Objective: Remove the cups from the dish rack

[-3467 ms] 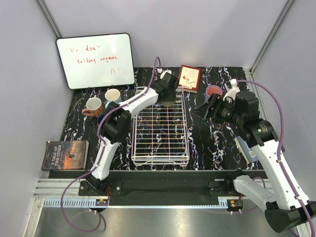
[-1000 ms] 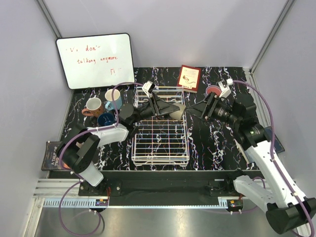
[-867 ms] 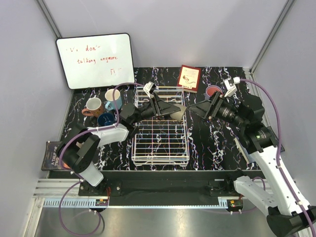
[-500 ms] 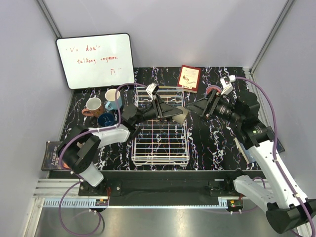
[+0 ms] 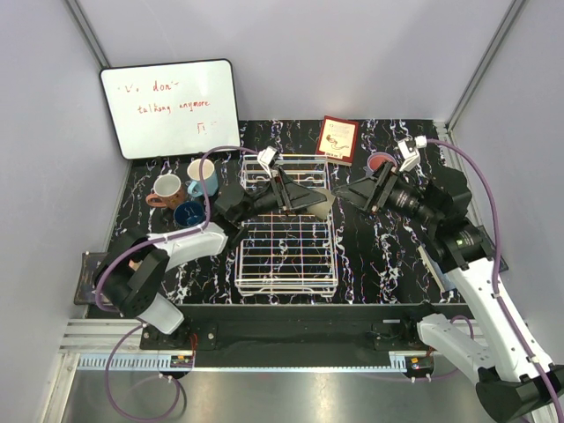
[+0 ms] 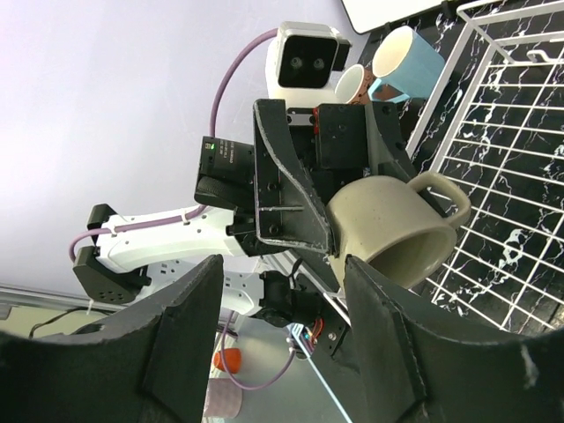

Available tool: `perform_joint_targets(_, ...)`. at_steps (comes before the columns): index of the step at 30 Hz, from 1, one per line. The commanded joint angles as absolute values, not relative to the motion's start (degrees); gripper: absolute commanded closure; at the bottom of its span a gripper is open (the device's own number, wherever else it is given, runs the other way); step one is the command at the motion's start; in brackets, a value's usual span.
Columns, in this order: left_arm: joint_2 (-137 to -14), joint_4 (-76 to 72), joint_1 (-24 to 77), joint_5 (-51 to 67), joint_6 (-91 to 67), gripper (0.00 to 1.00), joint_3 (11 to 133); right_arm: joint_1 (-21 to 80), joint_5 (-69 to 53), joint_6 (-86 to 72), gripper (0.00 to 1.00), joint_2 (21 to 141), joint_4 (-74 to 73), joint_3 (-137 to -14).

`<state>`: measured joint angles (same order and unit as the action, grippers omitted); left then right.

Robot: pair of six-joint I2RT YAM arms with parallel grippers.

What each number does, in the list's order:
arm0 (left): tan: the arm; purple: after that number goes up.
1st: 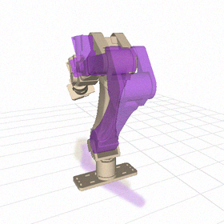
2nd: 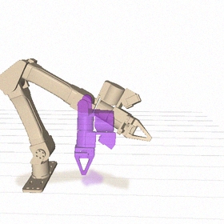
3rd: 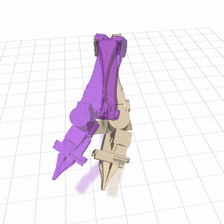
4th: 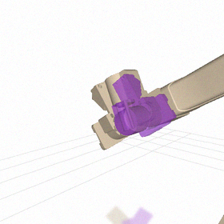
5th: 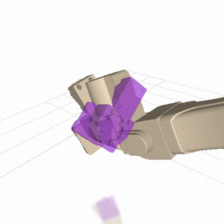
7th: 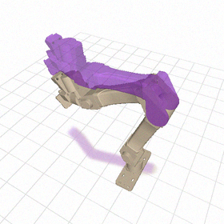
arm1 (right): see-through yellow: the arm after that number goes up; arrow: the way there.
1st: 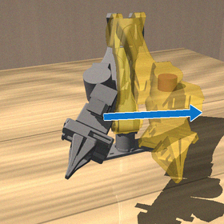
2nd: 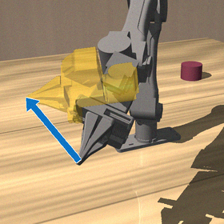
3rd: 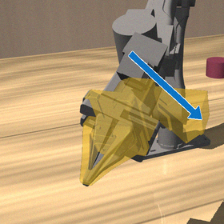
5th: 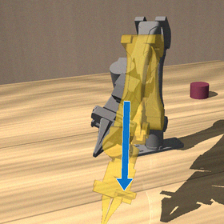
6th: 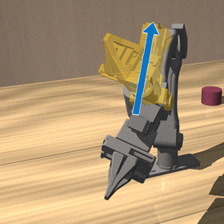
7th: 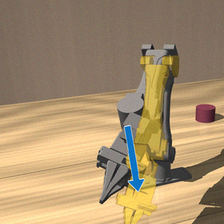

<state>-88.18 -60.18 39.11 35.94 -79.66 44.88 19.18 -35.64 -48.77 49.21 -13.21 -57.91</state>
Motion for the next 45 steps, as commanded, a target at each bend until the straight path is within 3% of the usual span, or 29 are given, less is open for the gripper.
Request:
perform_joint_targets(1,-86.2,-62.6,39.3,33.6,-75.7,1.00,48.5,19.6,-37.4,-51.8,0.35,48.7,-10.3,-56.9)
perform_joint_targets(23,-84.1,-67.8,42.7,34.1,-78.0,1.00,44.8,19.6,-39.5,-54.7,0.35,53.5,-4.5,-54.0)
perform_joint_targets(28,-84.1,-68.3,44.4,34.7,-78.1,1.00,43.2,19.6,-40.6,-55.5,0.59,55.8,-1.0,-54.2)
perform_joint_targets(29,-84.2,-68.6,44.6,34.9,-78.3,1.00,42.9,19.6,-40.9,-55.5,0.68,56.3,-0.9,-54.1)
perform_joint_targets(36,-84.3,-68.8,44.6,36.3,-78.1,1.00,42.5,19.6,-41.2,-56.1,1.00,55.8,-0.5,-53.3)
perform_joint_targets(45,-85.7,-66.9,44.5,37.5,-78.2,1.00,43.9,19.6,-40.4,-56.6,1.00,54.5,-0.5,-53.0)
